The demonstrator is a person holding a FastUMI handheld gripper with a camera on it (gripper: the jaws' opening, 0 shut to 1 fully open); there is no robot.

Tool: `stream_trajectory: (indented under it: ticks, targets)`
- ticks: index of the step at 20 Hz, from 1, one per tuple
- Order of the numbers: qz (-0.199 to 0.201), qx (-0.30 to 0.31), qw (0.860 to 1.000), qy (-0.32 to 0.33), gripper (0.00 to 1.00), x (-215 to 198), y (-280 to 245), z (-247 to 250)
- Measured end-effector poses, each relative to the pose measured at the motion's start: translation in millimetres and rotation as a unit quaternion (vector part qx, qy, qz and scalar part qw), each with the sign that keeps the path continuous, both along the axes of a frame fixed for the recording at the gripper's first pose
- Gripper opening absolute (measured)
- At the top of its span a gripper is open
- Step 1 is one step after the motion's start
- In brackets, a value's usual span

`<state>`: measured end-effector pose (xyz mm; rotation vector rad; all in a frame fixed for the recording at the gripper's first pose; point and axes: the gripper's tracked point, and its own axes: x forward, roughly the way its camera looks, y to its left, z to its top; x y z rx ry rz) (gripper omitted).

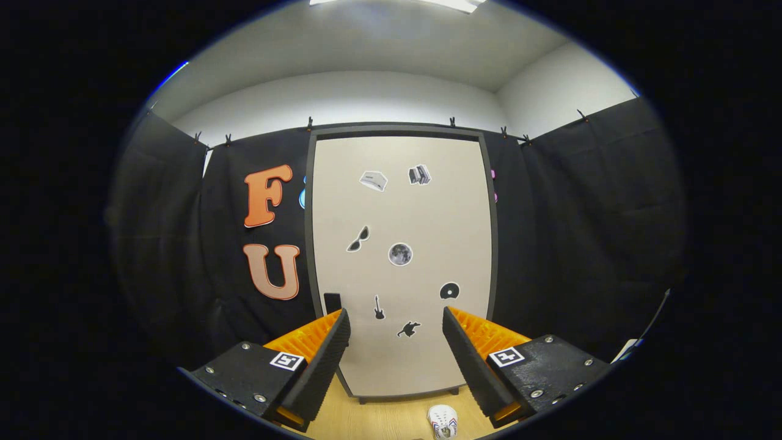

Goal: Open the shoe cabinet door, grab the shoes and put them into the shoe cabinet, then close the shoe cabinet door.

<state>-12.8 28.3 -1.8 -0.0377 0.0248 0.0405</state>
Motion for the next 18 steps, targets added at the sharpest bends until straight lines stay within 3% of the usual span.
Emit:
stream_trajectory:
  ticks: [18]
  targets:
    - [-0.005,-0.006,1.0,0.007,0.95,-19.6,5.4,-10.6]
